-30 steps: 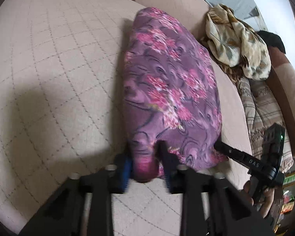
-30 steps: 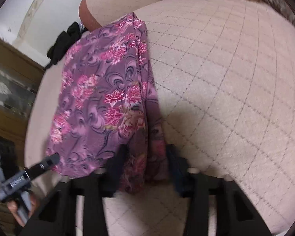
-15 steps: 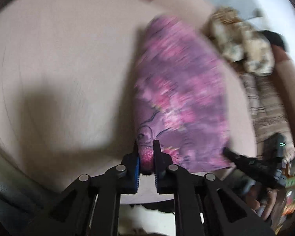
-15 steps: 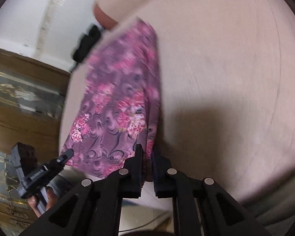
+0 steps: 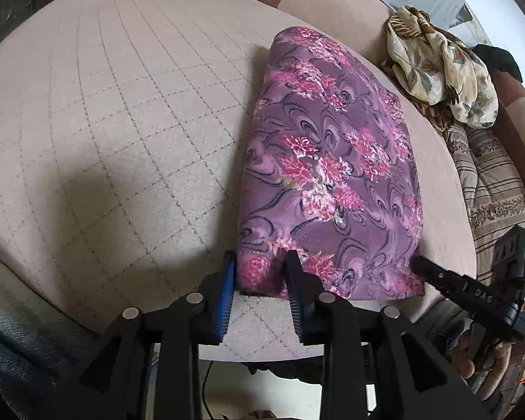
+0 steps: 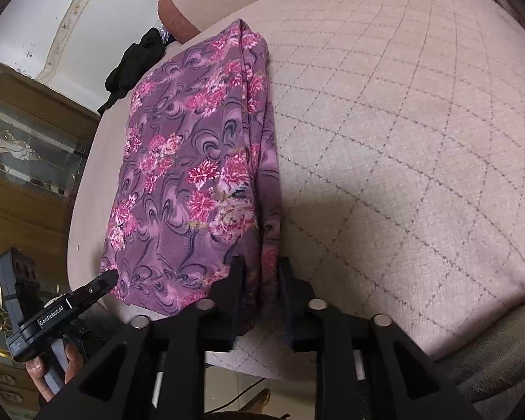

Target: Fold small clothes

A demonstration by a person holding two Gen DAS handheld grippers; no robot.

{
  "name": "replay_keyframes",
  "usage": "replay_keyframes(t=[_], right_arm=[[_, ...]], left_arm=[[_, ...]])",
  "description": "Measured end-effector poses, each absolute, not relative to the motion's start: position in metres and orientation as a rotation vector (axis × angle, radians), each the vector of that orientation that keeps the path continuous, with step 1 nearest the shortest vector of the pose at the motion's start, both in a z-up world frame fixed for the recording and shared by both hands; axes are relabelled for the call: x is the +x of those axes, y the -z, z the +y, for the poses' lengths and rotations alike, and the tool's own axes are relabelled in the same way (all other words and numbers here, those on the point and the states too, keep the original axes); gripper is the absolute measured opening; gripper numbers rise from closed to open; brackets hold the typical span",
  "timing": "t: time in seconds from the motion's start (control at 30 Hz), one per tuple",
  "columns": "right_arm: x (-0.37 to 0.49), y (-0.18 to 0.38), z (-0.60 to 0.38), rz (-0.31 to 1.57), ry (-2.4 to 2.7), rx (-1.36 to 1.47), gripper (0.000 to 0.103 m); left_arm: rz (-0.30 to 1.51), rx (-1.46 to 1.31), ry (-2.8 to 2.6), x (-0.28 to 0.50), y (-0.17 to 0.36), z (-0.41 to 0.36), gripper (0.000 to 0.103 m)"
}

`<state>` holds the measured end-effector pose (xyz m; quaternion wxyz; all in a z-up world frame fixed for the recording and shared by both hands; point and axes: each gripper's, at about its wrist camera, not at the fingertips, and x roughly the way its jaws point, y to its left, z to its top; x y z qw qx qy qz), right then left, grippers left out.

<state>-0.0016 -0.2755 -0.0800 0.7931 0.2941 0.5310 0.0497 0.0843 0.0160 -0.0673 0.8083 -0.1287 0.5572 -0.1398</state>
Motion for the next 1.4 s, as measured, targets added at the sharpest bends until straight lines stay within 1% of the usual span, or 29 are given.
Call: replay_keyframes(t=[0.07, 0.23, 0.33, 0.4, 0.57, 0.67, 0.7, 0.83, 0.93, 0.97, 1.03, 1.1, 1.17, 1.27, 1.33, 1.4], right_arm=[[-0.001, 0.078, -0.28, 1.14, -0.103, 0.626, 0.037], [-0.004, 0.075, -0.286, 1.125, -0.076, 0.632, 0.038], [-0.009, 0.067, -0.293, 1.091, -0.049, 0.638, 0.043], [-0.014, 0.061, -0.298, 1.061, -0.042, 0.651, 0.047], [-0.019, 0.045, -0.298, 0.986, -0.087, 0.657, 0.047], [-0.01, 0.045, -0.289, 0.997, -0.132, 0.63, 0.047], [-0.007, 0.047, -0.285, 1.007, -0.14, 0.61, 0.047], [0.006, 0.053, -0.273, 1.04, -0.18, 0.564, 0.047], [0.016, 0.066, -0.265, 1.111, -0.142, 0.499, 0.042], [0.018, 0.071, -0.264, 1.13, -0.137, 0.493, 0.038], [0.02, 0.072, -0.261, 1.139, -0.134, 0.472, 0.034], [0.02, 0.072, -0.257, 1.148, -0.141, 0.445, 0.006], [0.018, 0.067, -0.258, 1.135, -0.13, 0.44, 0.005], [0.003, 0.042, -0.267, 1.052, -0.096, 0.445, 0.005], [0.001, 0.05, -0.27, 1.075, -0.068, 0.446, 0.005], [0.01, 0.073, -0.269, 1.161, -0.053, 0.452, 0.005]], left_arm=[[1.185, -0.25, 0.289, 0.082, 0.067, 0.015, 0.031], [1.151, -0.194, 0.272, 0.078, 0.062, 0.01, 0.033], [1.124, -0.185, 0.266, 0.074, 0.057, 0.011, 0.033], [1.103, -0.192, 0.263, 0.071, 0.052, 0.013, 0.038], [1.061, -0.207, 0.249, 0.069, 0.045, 0.017, 0.039], [1.019, -0.223, 0.233, 0.07, 0.039, 0.02, 0.039], [1.013, -0.238, 0.238, 0.071, 0.038, 0.022, 0.042], [1.062, -0.226, 0.237, 0.076, 0.049, 0.015, 0.044], [1.108, -0.193, 0.239, 0.08, 0.06, 0.006, 0.044], [1.136, -0.172, 0.235, 0.082, 0.067, 0.002, 0.044], [1.165, -0.169, 0.236, 0.084, 0.074, -0.001, 0.044], [1.164, -0.178, 0.237, 0.085, 0.074, 0.0, 0.044], [1.166, -0.186, 0.239, 0.084, 0.074, 0.002, 0.044], [1.155, -0.185, 0.245, 0.082, 0.071, 0.004, 0.044], [1.153, -0.172, 0.244, 0.083, 0.072, 0.002, 0.046], [1.161, -0.132, 0.227, 0.088, 0.075, -0.005, 0.048]])
